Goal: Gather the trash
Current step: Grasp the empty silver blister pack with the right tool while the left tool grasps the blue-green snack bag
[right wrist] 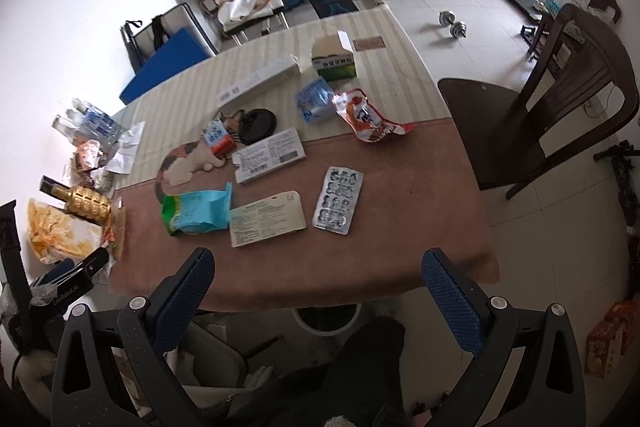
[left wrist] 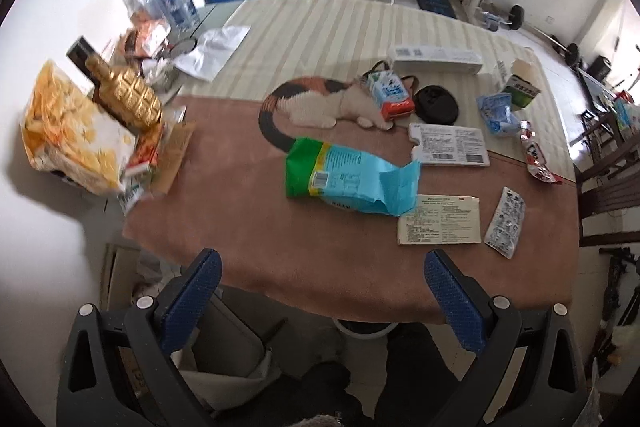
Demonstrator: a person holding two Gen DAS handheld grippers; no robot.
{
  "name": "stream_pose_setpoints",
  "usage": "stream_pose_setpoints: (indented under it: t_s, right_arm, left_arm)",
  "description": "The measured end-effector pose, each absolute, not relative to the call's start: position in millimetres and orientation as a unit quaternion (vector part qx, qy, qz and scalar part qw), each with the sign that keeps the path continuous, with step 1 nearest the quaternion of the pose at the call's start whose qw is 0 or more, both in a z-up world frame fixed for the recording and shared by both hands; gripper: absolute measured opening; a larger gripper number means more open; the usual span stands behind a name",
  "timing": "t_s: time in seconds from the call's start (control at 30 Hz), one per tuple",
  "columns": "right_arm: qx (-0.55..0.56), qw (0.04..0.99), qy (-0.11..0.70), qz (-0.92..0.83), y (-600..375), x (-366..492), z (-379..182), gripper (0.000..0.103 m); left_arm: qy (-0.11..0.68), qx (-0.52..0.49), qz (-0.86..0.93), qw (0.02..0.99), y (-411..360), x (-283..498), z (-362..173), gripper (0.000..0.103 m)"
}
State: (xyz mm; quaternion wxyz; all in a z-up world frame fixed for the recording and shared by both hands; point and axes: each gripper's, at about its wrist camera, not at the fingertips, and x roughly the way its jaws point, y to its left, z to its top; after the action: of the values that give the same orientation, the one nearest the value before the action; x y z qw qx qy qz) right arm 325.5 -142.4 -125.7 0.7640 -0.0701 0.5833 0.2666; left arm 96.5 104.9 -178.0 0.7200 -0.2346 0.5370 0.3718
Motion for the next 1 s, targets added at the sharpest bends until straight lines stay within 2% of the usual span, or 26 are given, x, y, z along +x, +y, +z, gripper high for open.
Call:
stream_pose_setpoints:
  t_s: [0.27, 0.47, 0.5, 0.67, 0.73, 1.0]
  right_arm:
    - [-0.086, 0.687, 0.693, 0.203, -74, 418, -309, 0.103]
    - [-0.150, 0.663, 0.712, 0.174, -26, 428, -387, 0.101]
    - [-0.166, 0.661, 0.711, 0.174, -21, 425, -395, 0.090]
    - [-0.200, 0.676, 0.684, 0.185, -19, 413, -402, 0.081]
    - [-0.210, 0.672, 0.683, 0.194, -22, 412, -399, 0.072]
    - [-0.215, 0.689, 0.661, 0.206, -29, 438, -389, 0.070]
  left_arm:
    - [0.563, -0.339, 0.475, 0.585, 121, 115, -270, 0.103]
    - [0.570, -0.380, 0.510, 0.520, 124, 119, -302, 0.103]
    - [0.569, -0.387, 0.513, 0.513, 125, 118, -304, 0.103]
    - [0.562, -0.415, 0.515, 0.497, 136, 118, -312, 0.103]
    - [0.551, -0.437, 0.512, 0.494, 145, 121, -313, 0.103]
    - [0.474, -0.585, 0.484, 0.447, 194, 130, -340, 0.103]
